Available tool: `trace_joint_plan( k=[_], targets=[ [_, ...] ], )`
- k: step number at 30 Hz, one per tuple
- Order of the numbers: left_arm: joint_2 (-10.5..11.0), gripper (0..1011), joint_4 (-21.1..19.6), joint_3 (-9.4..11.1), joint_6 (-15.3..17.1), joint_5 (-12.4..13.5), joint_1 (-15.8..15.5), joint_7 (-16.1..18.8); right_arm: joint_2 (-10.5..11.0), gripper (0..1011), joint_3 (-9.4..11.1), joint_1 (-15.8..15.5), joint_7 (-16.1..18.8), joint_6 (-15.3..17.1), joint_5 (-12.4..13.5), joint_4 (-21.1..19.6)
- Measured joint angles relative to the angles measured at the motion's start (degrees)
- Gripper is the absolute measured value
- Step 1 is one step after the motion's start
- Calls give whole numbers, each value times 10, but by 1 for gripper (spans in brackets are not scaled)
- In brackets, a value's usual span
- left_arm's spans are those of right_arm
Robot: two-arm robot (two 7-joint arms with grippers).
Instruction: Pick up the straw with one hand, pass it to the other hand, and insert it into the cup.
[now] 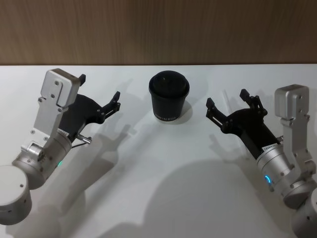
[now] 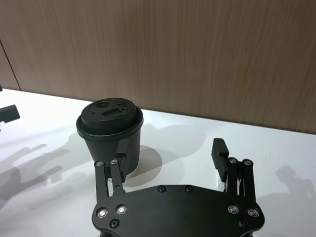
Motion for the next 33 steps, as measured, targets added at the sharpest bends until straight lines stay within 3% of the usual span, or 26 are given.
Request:
trace_joint_plan(
  k=[18,24,33],
  targets=[
    [0,1003,0,0,0,0,0,0,1,1001,4,1,1,1,1,3],
    [0,1003,0,0,0,0,0,0,8,1001,16,6,3,15,2,12],
    [0,1003,0,0,0,0,0,0,27,1001,31,19,1,61,-5,28]
  ],
)
